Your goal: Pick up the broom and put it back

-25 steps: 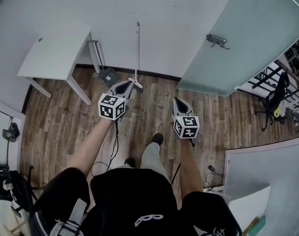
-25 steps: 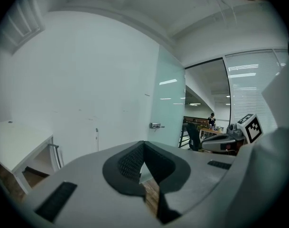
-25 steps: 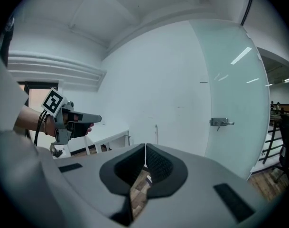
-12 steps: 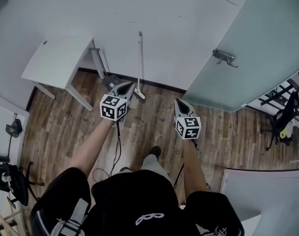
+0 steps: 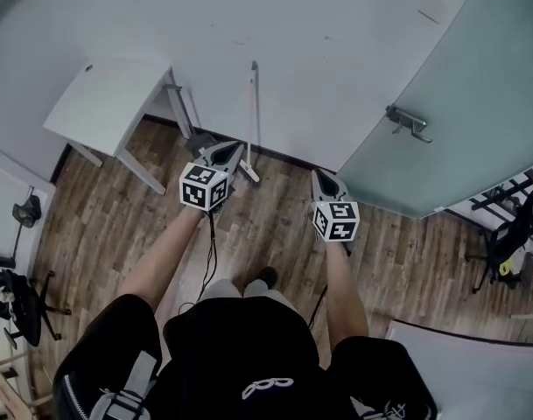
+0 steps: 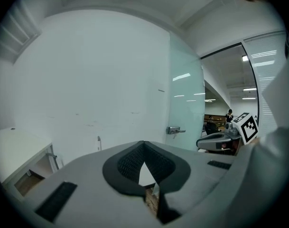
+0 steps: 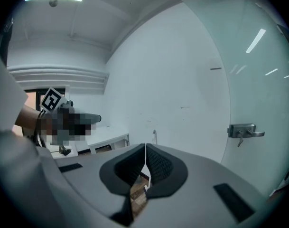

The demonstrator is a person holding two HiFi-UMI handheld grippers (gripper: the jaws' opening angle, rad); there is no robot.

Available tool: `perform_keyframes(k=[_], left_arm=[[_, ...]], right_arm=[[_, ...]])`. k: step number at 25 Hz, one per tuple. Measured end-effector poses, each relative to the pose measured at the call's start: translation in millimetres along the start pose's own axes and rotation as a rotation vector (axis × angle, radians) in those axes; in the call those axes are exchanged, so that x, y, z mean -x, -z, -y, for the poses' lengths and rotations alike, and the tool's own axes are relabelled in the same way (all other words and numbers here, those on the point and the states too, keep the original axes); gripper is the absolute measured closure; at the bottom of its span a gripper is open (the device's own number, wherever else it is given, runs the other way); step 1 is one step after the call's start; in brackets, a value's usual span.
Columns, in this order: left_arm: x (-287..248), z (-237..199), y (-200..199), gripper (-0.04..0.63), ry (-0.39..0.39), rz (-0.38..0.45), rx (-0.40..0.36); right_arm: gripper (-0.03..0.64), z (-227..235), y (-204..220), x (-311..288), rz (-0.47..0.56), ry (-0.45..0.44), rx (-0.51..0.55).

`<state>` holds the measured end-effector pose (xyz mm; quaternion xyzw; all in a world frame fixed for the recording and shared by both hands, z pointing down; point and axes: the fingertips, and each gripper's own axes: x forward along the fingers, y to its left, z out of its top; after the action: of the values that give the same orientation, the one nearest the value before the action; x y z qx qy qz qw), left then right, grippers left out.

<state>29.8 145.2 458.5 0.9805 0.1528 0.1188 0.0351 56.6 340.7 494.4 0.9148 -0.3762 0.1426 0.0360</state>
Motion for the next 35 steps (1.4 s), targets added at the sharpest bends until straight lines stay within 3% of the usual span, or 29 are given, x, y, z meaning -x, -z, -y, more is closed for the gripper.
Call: perform_keyframes(k=[7, 21, 27, 35], left_arm=[[-28, 8, -11, 0.578, -0.029, 0.018, 0.015], [-62, -22, -18, 0.578, -0.072, 0.022, 0.014], [-94, -61, -22, 0.578, -0.097, 0.046, 0.049], [-143, -147, -19, 0.578, -0.169, 0.048, 0.094]], right_arm=[[0.592, 34, -3, -16, -0.004, -0.038, 0.007], [0.592, 60, -17, -56, -0.003, -0.079, 0.023], [0.592, 70, -23, -104, -0.031, -0.095, 0.049], [0.592, 78, -31, -206, -0.093, -0.158, 0.090]])
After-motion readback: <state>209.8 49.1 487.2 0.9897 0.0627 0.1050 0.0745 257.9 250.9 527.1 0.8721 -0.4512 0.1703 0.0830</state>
